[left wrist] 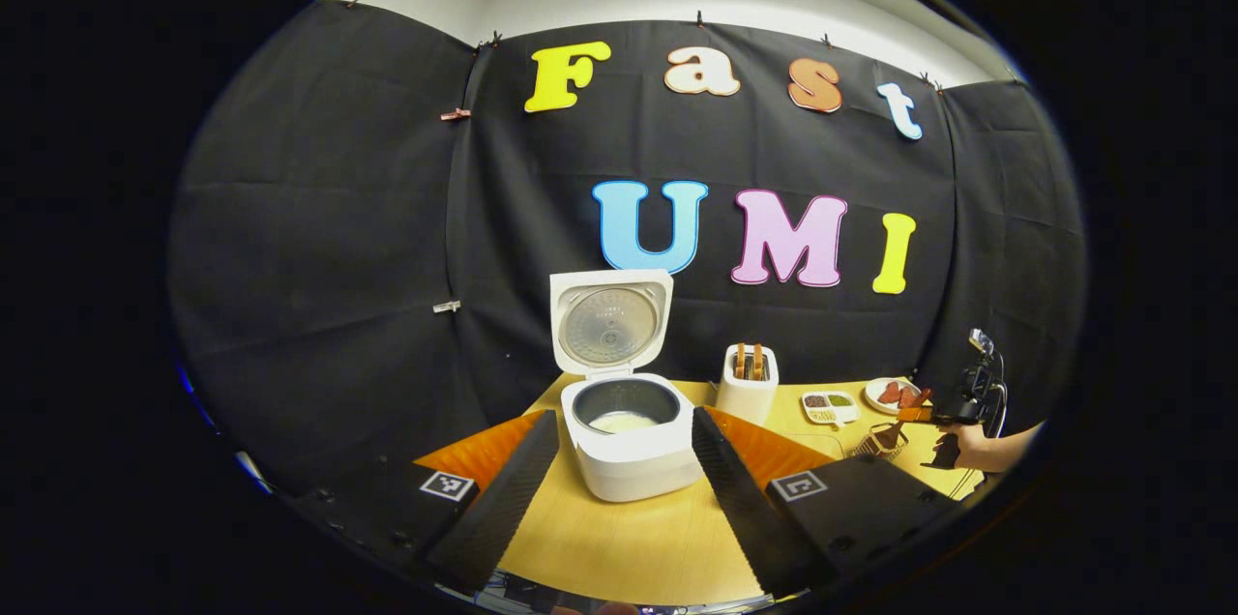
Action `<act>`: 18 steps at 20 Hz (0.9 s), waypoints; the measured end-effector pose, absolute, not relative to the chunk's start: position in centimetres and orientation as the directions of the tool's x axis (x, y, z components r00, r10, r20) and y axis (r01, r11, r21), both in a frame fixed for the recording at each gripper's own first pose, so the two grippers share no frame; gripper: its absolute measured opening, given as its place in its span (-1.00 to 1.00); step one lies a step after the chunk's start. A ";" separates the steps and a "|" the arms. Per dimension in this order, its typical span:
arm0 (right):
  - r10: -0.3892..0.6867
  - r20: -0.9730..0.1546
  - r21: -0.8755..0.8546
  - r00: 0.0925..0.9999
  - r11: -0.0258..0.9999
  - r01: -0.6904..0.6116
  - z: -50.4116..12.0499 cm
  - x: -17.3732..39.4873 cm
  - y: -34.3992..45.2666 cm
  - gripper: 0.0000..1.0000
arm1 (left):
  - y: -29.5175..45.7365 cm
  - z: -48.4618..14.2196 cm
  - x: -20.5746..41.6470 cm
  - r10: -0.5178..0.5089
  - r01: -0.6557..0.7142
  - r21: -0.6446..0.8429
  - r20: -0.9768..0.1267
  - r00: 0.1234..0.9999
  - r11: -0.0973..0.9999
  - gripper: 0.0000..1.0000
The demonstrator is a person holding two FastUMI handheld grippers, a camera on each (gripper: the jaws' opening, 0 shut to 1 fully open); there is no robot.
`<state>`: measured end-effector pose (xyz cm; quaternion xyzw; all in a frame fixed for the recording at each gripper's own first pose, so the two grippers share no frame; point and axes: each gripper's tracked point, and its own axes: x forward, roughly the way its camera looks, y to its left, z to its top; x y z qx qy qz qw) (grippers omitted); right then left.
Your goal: Close the left gripper, press the button to open the rice cooker; take a wooden spoon from the chopstick holder with the right hand, scoop a spoonful of rice and pour it into the rice cooker, then put the wooden spoon back into the chopstick holder.
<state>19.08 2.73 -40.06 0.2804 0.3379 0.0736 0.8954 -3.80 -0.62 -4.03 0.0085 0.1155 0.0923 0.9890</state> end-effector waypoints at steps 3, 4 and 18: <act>0.314 -0.575 0.528 0.755 0.848 0.049 -39.6 17.5 1.8 0.55 | -0.1 -3.5 -3.3 0.180 -0.180 0.023 -0.202 0.963 0.983 0.91; 0.299 -0.581 0.513 0.757 0.857 0.056 -39.5 16.8 1.2 0.75 | 0.3 -3.2 -3.0 0.184 -0.184 0.017 -0.191 0.964 0.983 0.91; 0.185 -0.487 0.445 0.853 0.894 0.060 -27.8 8.3 -1.9 0.97 | 2.7 5.7 5.2 0.045 -0.051 0.066 0.091 0.995 0.997 0.90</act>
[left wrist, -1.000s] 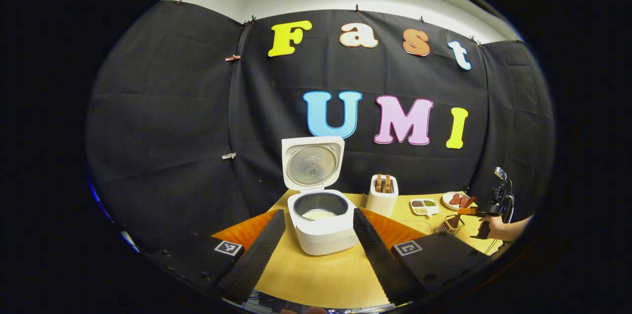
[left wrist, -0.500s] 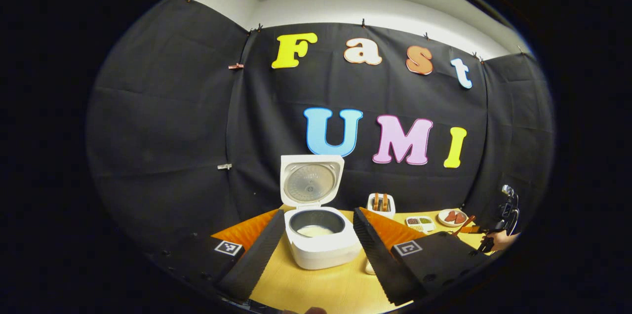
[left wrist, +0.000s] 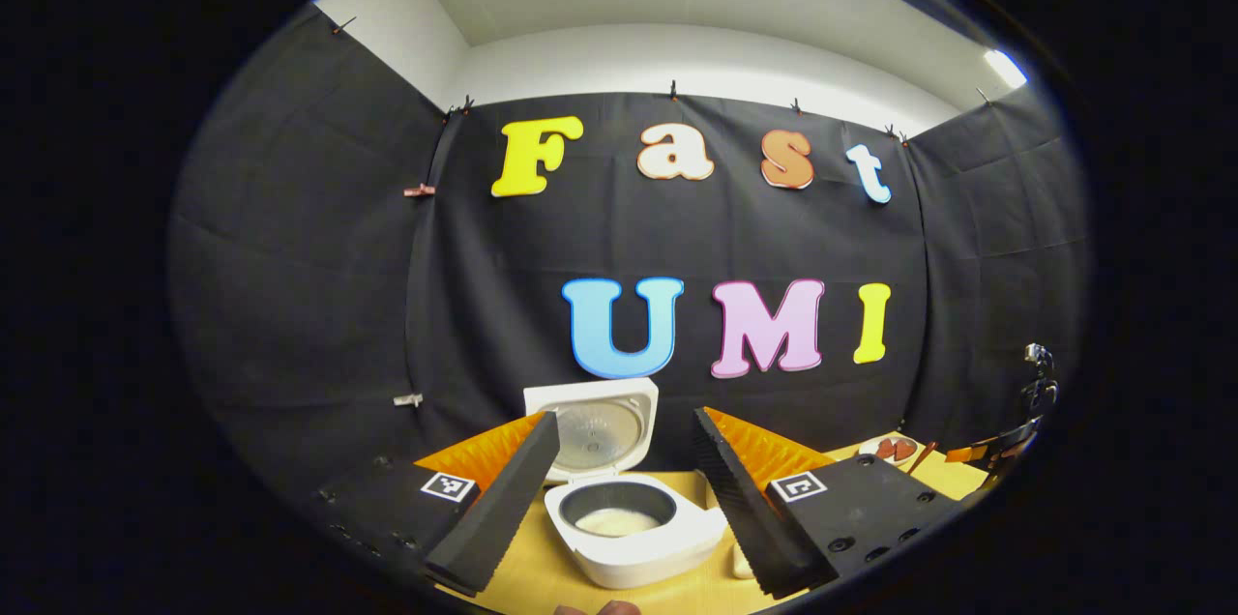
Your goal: Close the left gripper, press the button to open the rice cooker; take a wooden spoon from the chopstick holder with the right hand, scoop a spoonful of rice and pour it into the rice cooker, then put the wooden spoon back into the chopstick holder.
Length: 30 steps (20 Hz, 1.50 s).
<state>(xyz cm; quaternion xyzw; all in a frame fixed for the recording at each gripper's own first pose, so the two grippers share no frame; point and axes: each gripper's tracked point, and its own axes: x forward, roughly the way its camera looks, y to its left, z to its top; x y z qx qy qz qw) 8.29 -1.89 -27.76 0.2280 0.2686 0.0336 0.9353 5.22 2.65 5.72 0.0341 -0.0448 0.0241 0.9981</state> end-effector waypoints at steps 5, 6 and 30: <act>0.180 -0.389 0.409 0.904 0.912 -0.006 -21.3 6.6 -1.3 0.97 | 3.9 12.3 10.8 0.030 -0.031 0.005 0.224 0.974 0.999 0.90; 0.185 -0.375 0.404 0.909 0.915 -0.020 -20.3 6.3 -1.0 0.97 | 4.1 13.7 12.1 0.028 -0.033 0.016 0.254 0.967 0.999 0.90; 0.087 -0.390 0.304 0.917 0.952 0.039 -15.4 2.3 0.2 0.97 | 15.2 3.9 43.8 0.137 -0.166 0.215 0.146 0.980 0.962 0.93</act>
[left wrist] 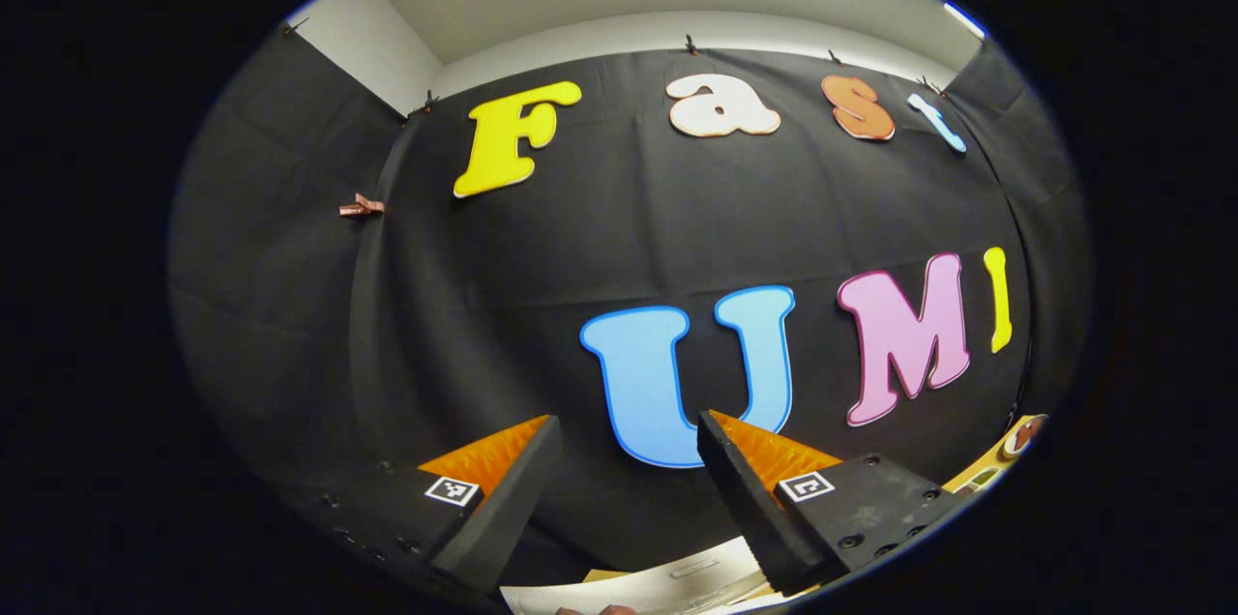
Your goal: Close the left gripper, press the button to open the rice cooker; take a wooden spoon from the chopstick holder with the right hand, scoop a spoonful of rice and pour it into the rice cooker, then put the wooden spoon back into the chopstick holder.
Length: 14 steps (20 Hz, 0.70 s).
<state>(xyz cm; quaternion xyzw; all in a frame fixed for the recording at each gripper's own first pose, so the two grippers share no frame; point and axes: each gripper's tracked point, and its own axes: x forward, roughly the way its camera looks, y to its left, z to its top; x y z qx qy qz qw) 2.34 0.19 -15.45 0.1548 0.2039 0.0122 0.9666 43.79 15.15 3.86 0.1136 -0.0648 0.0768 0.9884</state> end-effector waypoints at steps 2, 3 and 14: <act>0.086 -0.395 0.308 0.915 0.950 0.044 -15.3 2.3 0.0 0.96 | 16.2 1.3 44.6 0.168 -0.183 0.224 0.083 0.982 0.957 0.92; 0.085 -0.393 0.317 0.916 0.947 0.048 -15.1 2.3 -0.1 0.96 | 16.5 0.2 45.0 0.176 -0.184 0.224 0.055 0.983 0.957 0.92; 0.055 -0.379 0.324 0.924 0.943 0.077 -14.0 1.3 -3.7 0.96 | 17.5 -6.0 42.1 0.227 -0.221 0.055 -0.185 0.956 0.974 0.98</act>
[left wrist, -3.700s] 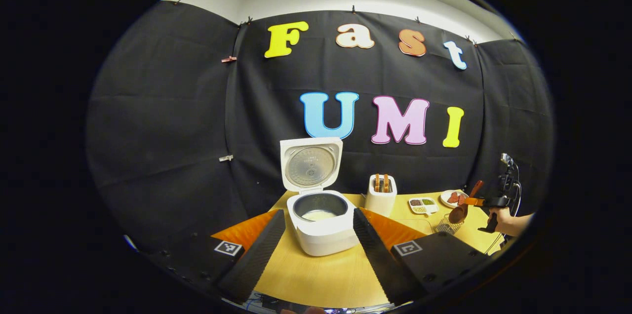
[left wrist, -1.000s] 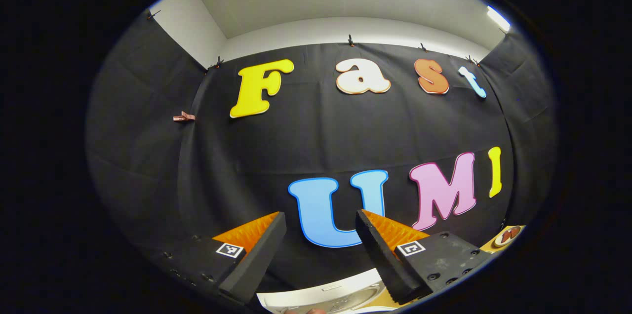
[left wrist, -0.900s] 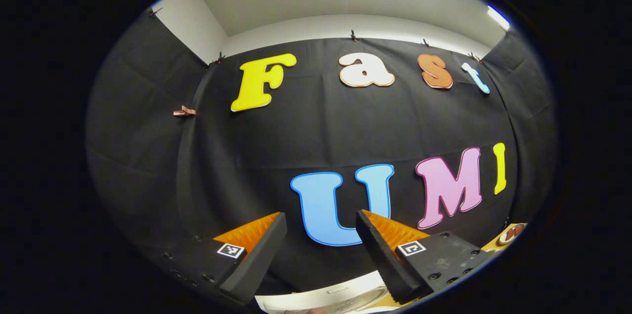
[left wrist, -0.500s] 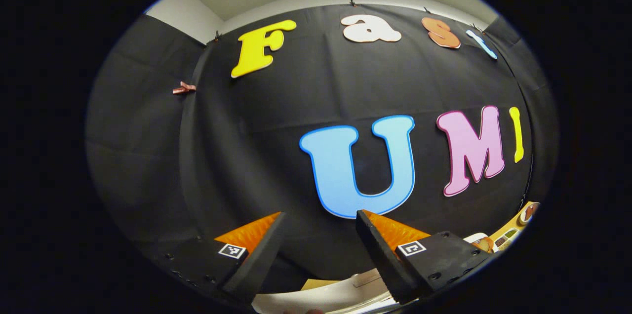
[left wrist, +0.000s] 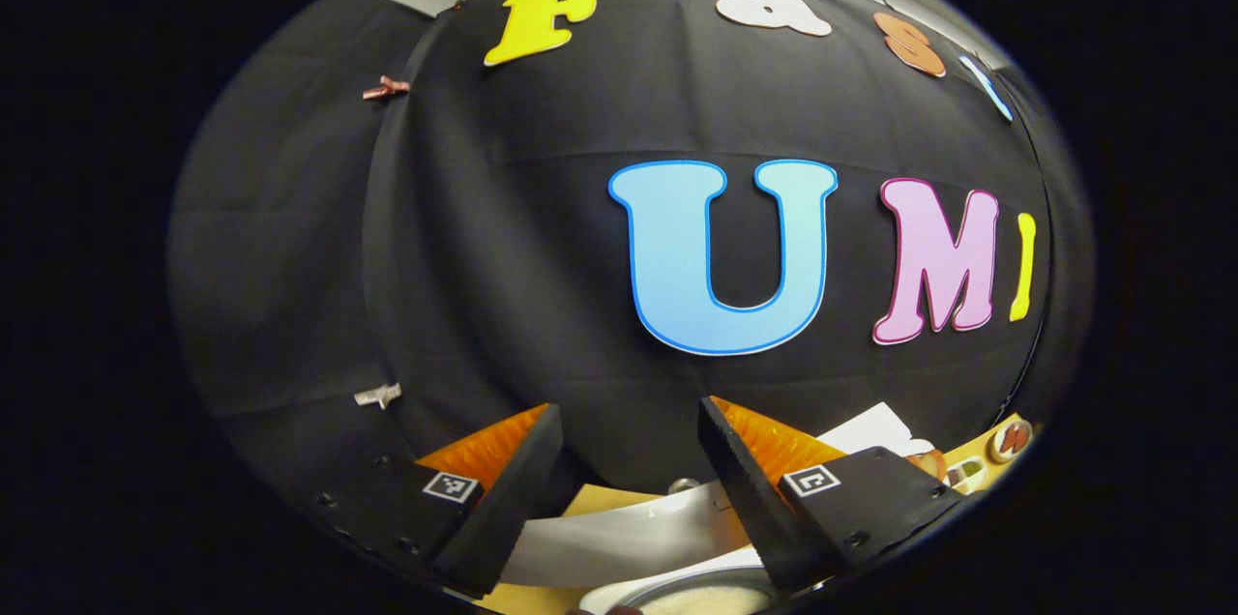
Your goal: Close the left gripper, press the button to open the rice cooker; take a wooden spoon from the chopstick holder with the right hand, scoop a spoonful of rice and pour it into the rice cooker, then put the wooden spoon back into the chopstick holder.
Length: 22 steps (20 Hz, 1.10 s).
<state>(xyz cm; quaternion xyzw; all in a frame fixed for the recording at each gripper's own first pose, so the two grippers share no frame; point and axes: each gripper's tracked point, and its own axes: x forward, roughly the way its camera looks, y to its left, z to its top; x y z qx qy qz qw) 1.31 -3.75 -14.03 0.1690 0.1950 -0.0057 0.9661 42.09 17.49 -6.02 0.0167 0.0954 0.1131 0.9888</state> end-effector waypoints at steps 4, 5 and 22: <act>0.065 -0.381 0.334 0.922 0.940 0.072 -14.3 0.6 -4.6 0.96 | 15.5 -7.1 40.1 0.183 -0.181 0.031 -0.255 0.949 0.983 1.00; 0.069 -0.380 0.337 0.922 0.939 0.068 -14.2 0.4 -4.7 0.96 | 15.2 -7.4 39.7 0.168 -0.166 0.028 -0.274 0.947 0.986 0.99; 0.147 -0.372 0.354 0.916 0.935 -0.006 -14.5 -1.8 -5.8 0.96 | 7.9 -19.7 28.2 0.142 -0.199 -0.050 -0.535 0.833 0.979 0.94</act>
